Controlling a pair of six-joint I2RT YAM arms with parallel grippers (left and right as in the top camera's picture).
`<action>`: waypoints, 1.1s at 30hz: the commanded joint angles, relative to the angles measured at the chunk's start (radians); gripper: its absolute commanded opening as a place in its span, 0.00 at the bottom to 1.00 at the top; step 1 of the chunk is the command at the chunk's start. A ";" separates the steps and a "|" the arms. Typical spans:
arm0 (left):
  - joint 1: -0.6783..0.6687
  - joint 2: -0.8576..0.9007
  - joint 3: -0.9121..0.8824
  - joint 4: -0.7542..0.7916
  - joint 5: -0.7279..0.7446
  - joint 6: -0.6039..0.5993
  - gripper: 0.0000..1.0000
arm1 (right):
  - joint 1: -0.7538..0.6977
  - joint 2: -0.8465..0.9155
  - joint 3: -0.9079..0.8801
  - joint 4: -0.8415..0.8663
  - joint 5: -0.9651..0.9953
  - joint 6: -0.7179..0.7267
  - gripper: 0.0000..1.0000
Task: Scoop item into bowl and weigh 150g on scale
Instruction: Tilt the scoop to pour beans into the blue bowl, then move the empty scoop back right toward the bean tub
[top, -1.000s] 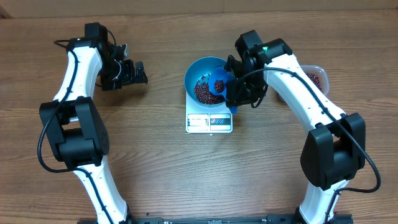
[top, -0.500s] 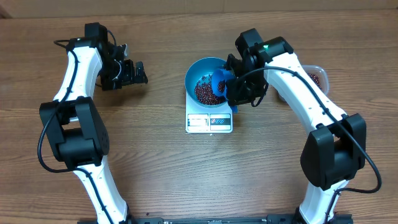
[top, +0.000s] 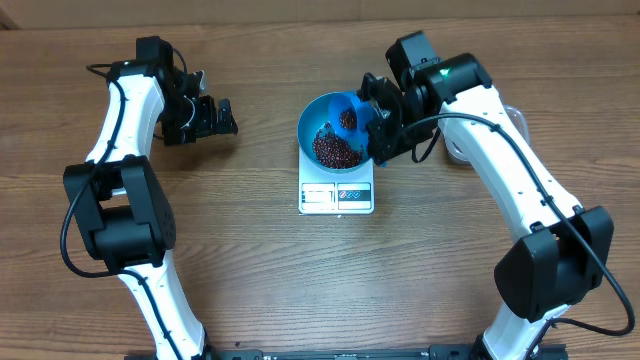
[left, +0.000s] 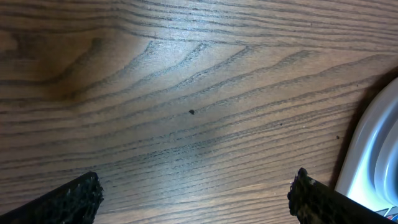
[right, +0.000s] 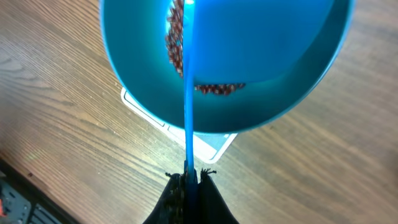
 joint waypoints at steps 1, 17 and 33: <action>-0.007 0.008 0.008 0.001 -0.002 0.016 1.00 | 0.012 -0.042 0.072 -0.002 0.086 -0.053 0.04; -0.007 0.008 0.008 0.001 -0.002 0.016 1.00 | 0.282 -0.042 0.092 -0.026 0.717 -0.114 0.04; -0.007 0.008 0.008 0.001 -0.002 0.016 0.99 | 0.332 -0.042 0.092 0.042 0.727 -0.111 0.04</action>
